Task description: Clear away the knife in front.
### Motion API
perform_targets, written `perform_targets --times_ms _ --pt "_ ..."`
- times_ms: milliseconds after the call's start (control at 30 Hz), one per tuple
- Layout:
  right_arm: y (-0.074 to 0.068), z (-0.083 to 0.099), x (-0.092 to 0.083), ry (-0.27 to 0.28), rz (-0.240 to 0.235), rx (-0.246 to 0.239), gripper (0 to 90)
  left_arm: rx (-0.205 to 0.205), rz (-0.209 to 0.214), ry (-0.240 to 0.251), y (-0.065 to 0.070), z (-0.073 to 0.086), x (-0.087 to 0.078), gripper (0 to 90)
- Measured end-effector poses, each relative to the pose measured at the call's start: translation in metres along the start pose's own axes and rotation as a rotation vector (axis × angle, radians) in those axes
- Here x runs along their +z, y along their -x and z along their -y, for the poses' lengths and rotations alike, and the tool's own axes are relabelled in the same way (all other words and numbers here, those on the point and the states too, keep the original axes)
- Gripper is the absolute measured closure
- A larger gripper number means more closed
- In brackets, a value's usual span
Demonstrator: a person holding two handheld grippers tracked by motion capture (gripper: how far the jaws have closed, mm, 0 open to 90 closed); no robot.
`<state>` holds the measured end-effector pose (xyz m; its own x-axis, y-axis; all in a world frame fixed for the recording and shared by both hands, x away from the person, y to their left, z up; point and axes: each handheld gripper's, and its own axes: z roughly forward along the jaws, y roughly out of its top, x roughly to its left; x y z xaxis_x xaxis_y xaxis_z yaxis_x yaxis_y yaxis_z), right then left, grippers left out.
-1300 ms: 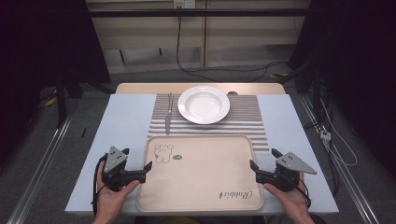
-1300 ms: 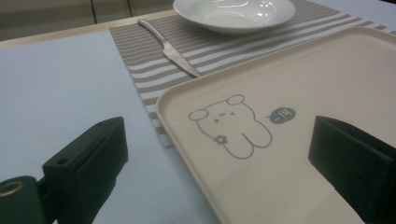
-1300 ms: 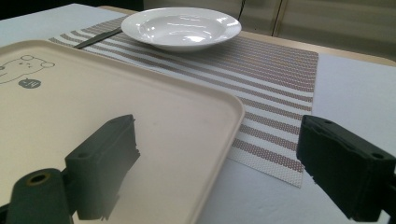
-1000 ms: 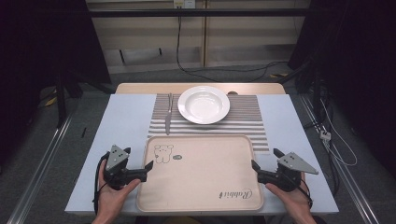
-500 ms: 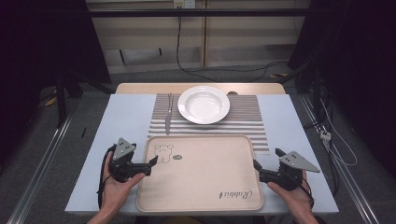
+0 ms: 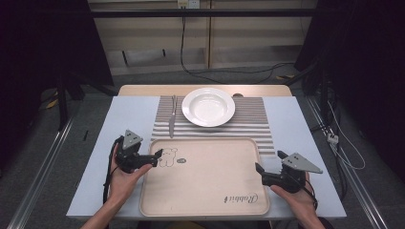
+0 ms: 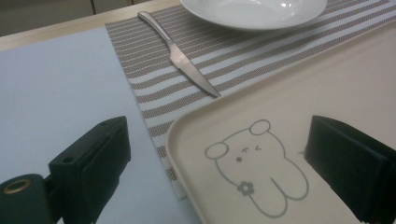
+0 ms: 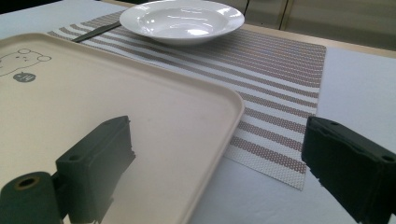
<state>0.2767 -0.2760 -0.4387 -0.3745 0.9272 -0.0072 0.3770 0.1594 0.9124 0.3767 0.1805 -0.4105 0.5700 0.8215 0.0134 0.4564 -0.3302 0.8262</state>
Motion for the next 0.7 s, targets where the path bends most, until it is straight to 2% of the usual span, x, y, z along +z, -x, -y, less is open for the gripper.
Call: perform_targets --times_ms 67,333,433,467,500,533,667,700 --pt "0.0 0.0 0.0 0.001 -0.002 0.001 9.2 0.028 -0.01 -0.023 -0.001 -0.005 0.004 8.1" --pt "-0.003 -0.001 -0.002 0.002 -0.007 -0.001 8.9 0.016 -0.018 -0.02 -0.004 -0.024 0.019 9.2" --pt "-0.004 -0.002 -0.001 0.003 -0.009 -0.004 8.7 0.005 -0.014 -0.017 -0.007 -0.031 0.024 9.4" --pt "-0.004 -0.002 -0.001 0.001 -0.012 -0.007 8.7 -0.018 0.001 -0.032 -0.01 -0.037 0.03 9.6" --pt "-0.004 -0.002 0.0 -0.001 -0.013 -0.006 8.7 -0.018 0.001 -0.032 -0.01 -0.037 0.03 11.6" --pt "-0.004 -0.002 0.0 -0.002 -0.014 -0.007 8.7 -0.034 0.023 -0.032 -0.014 -0.042 0.037 15.3" --pt "-0.003 -0.001 0.0 -0.001 -0.018 -0.003 8.3 -0.06 0.012 -0.04 -0.019 -0.051 0.052 12.5" --pt "-0.003 -0.001 0.0 0.0 -0.019 -0.002 8.3 -0.055 0.009 -0.056 -0.021 -0.053 0.056 12.5"
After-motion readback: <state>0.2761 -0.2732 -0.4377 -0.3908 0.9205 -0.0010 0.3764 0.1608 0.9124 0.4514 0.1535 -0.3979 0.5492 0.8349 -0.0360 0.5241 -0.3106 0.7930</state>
